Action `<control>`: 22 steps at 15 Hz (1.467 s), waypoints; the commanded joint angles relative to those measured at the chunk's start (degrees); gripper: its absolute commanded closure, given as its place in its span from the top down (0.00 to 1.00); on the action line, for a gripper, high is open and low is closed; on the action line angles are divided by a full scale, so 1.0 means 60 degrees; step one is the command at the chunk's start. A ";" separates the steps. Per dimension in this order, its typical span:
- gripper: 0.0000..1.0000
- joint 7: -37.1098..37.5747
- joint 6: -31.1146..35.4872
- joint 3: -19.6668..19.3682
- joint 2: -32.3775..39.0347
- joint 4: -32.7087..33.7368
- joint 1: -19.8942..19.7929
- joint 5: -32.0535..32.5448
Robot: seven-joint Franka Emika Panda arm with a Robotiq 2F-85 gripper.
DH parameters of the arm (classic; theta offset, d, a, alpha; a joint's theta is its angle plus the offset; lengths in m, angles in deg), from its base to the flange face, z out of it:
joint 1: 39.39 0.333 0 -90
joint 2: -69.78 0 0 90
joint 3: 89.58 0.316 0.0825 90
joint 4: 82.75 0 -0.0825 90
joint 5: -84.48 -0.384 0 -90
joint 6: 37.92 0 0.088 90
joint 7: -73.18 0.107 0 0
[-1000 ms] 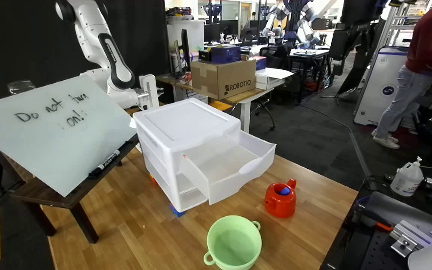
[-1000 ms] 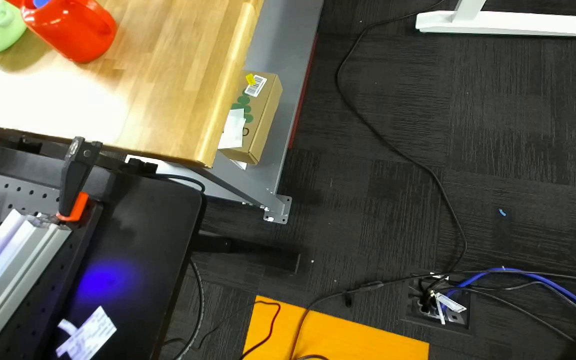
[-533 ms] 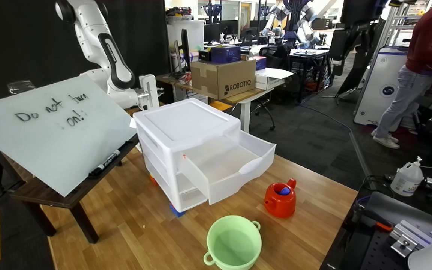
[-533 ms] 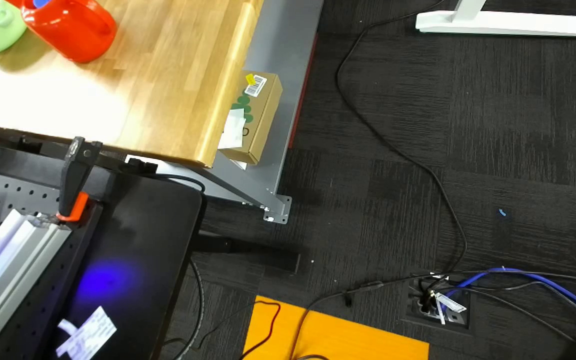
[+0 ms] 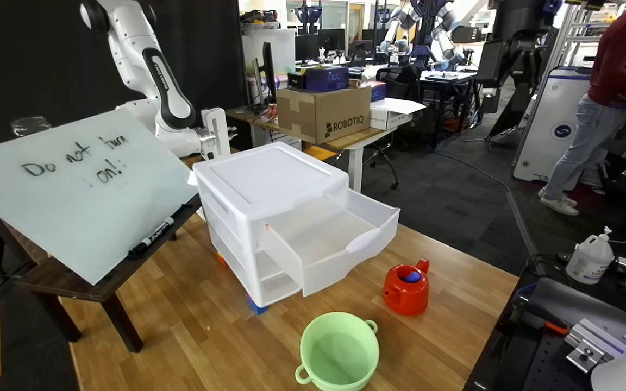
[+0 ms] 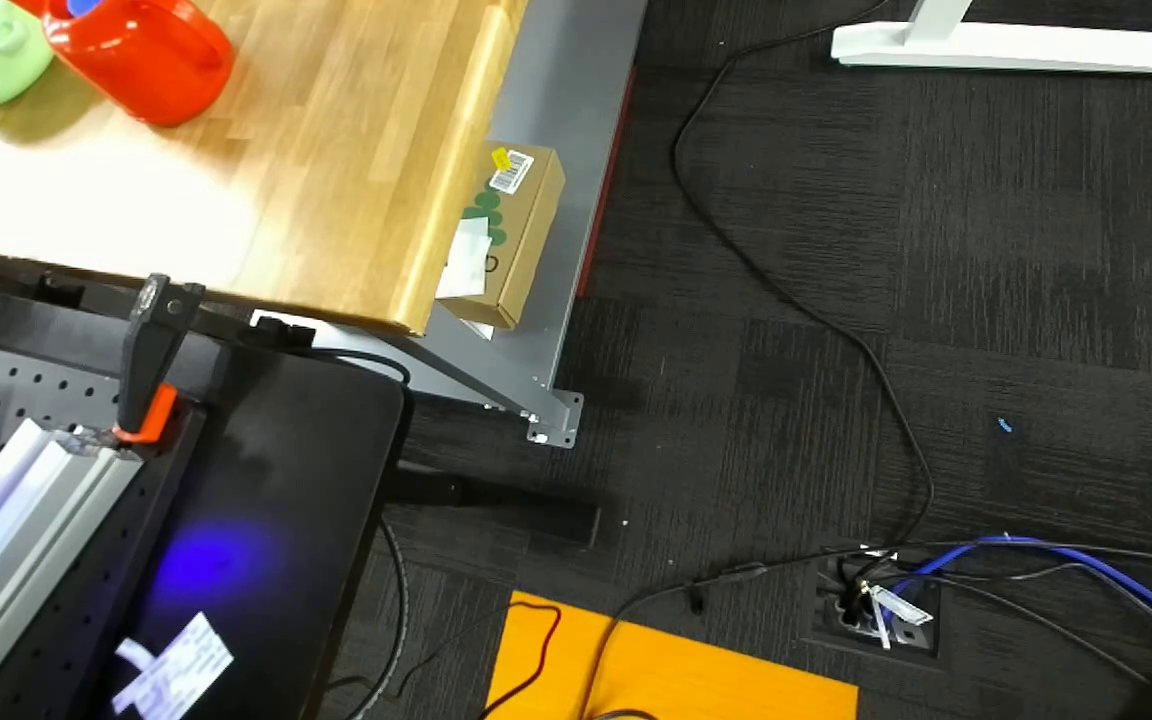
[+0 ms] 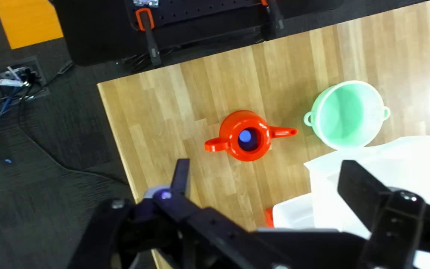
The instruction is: Move the light red object to the right
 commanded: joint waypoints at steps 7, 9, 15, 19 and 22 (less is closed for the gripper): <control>1.00 0.1537 -0.0315 -0.0717 0.2428 0.1628 -0.0407 -0.3175; 1.00 0.2241 0.0627 -0.0554 0.2739 0.1690 -0.0565 -0.2893; 1.00 0.2223 0.1332 -0.0559 0.2787 0.1565 -0.0465 -0.2765; 1.00 0.2168 0.1221 -0.0647 0.2870 0.1679 -0.0480 -0.2936; 1.00 0.1875 0.0945 -0.1006 0.3151 0.1757 -0.0544 -0.3573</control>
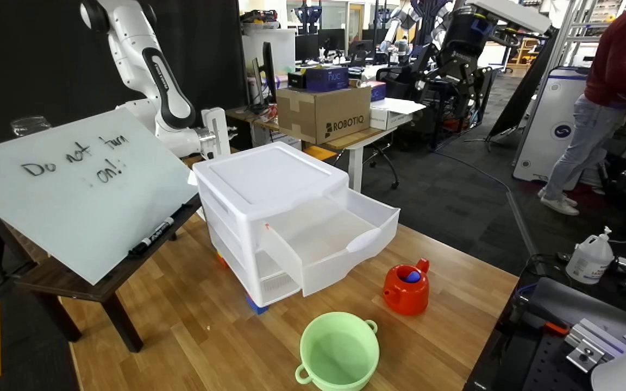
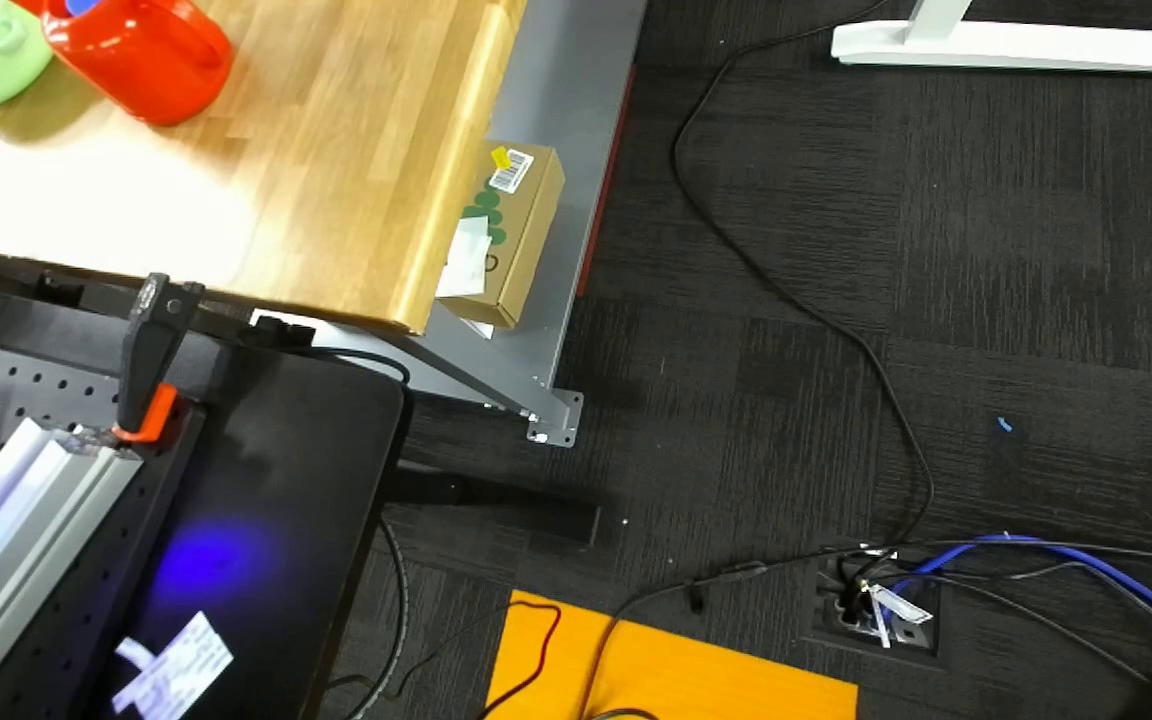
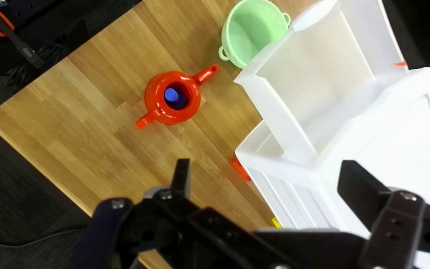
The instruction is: Move the light red object to the right
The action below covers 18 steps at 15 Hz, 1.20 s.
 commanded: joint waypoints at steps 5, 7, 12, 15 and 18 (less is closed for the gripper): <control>1.00 -0.0960 -0.0873 -0.0807 0.1006 -0.0194 -0.0466 -0.1425; 1.00 -0.1065 -0.0944 -0.0903 0.1299 -0.0405 -0.0623 -0.1488; 1.00 -0.1244 -0.1421 -0.1064 0.2026 -0.0387 -0.0896 -0.1767; 1.00 -0.1790 -0.2525 -0.1062 0.2364 -0.0181 -0.0955 -0.2045; 1.00 -0.1632 -0.2317 -0.0926 0.2178 -0.0428 -0.0947 -0.1816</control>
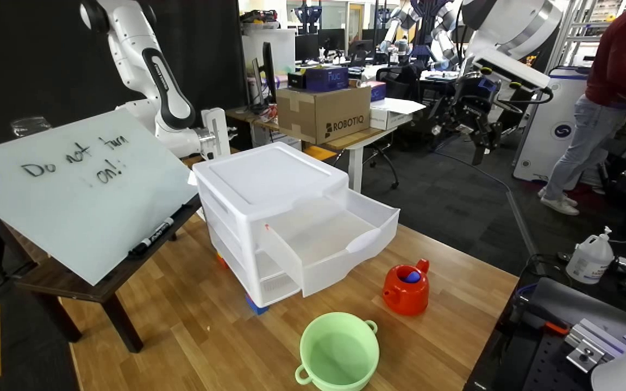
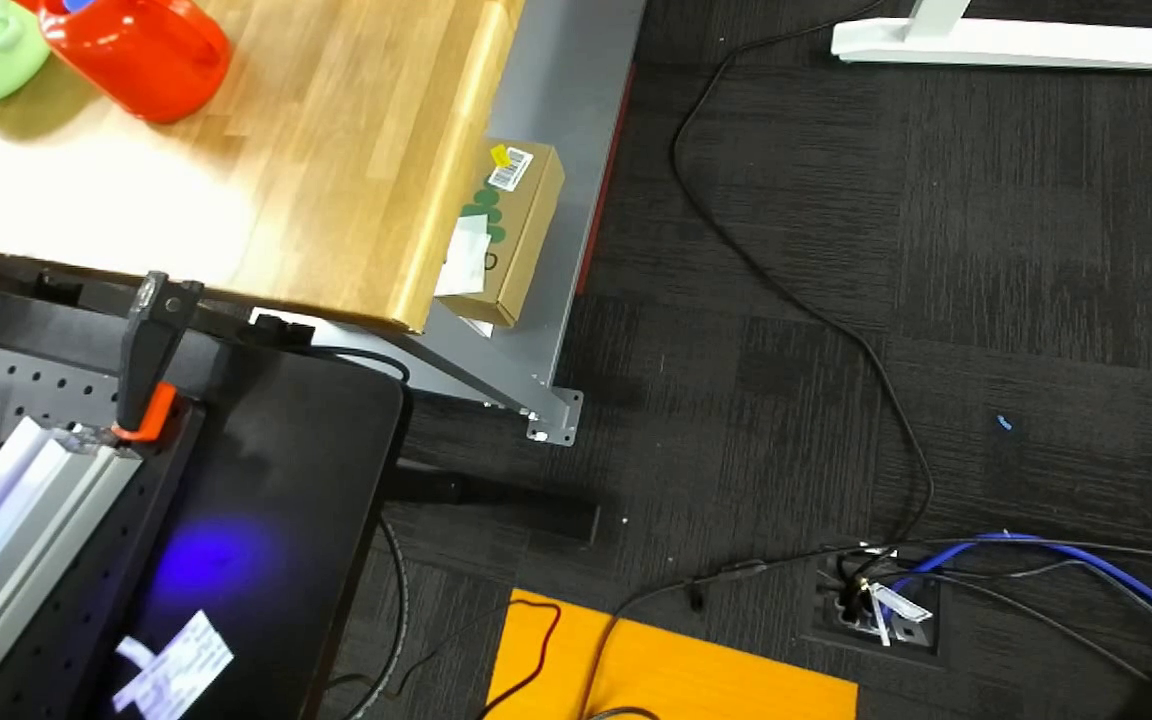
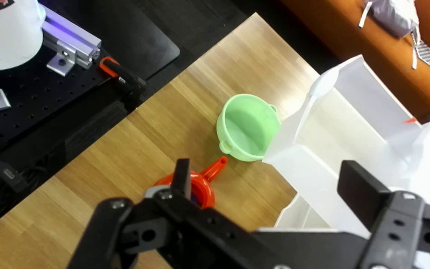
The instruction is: Move the light red object to the right
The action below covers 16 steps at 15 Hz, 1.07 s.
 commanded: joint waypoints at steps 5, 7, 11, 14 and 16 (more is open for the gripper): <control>1.00 -0.0036 -0.0121 0.0168 0.0022 0.0087 -0.0154 0.0005; 1.00 -0.0038 -0.0123 0.0168 0.0022 0.0087 -0.0154 0.0005; 1.00 -0.0648 -0.0958 0.0050 0.0538 0.0453 -0.0212 -0.0391; 1.00 -0.0916 -0.1122 -0.0055 0.1123 0.0592 -0.0369 -0.0575; 1.00 -0.0873 -0.0787 -0.0134 0.1542 0.0678 -0.0544 -0.0559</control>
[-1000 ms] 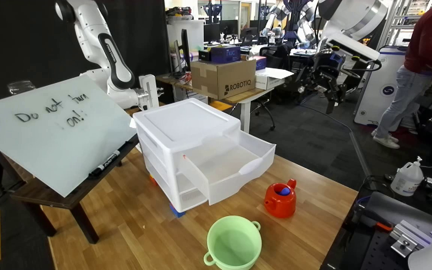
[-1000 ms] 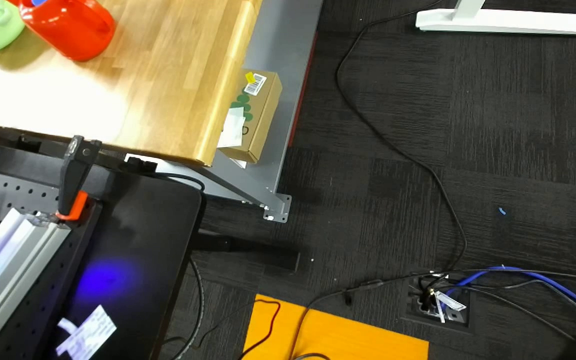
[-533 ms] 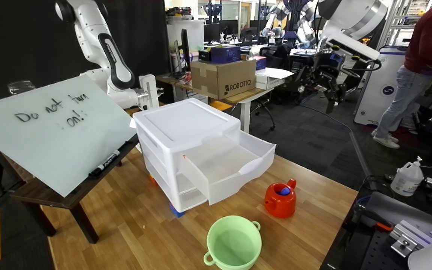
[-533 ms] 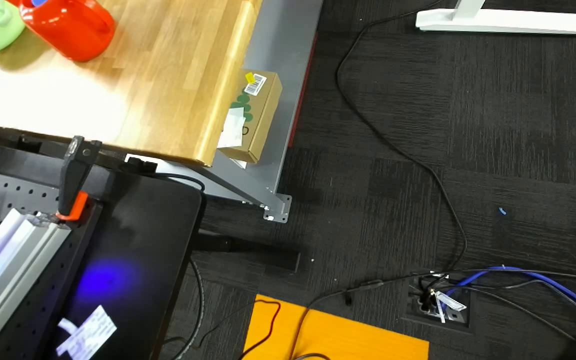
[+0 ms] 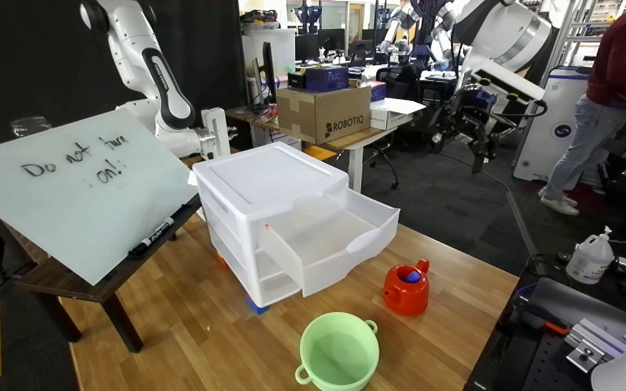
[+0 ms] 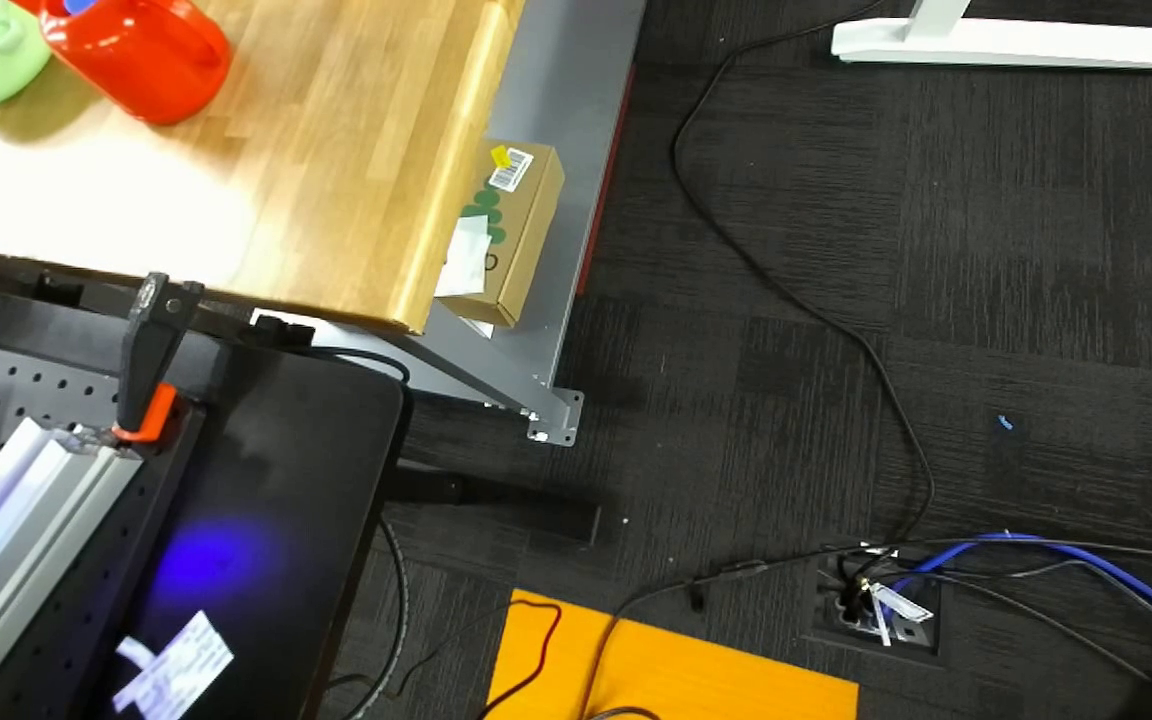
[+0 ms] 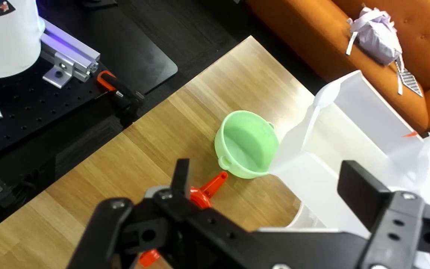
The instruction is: Move the light red object to the right
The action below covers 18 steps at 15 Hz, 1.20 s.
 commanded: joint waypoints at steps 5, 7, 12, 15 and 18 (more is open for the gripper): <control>1.00 0.0106 -0.0192 -0.0123 0.1909 0.1007 -0.0783 -0.0191; 1.00 0.0182 -0.0241 -0.0046 0.2374 0.1186 -0.0823 -0.0137; 1.00 0.0477 -0.0494 0.0201 0.3488 0.1774 -0.0875 -0.0142; 1.00 0.0640 -0.0872 0.0307 0.3960 0.2176 -0.0918 -0.0152; 1.00 0.0531 -0.0543 0.0305 0.3887 0.1987 -0.0795 0.0026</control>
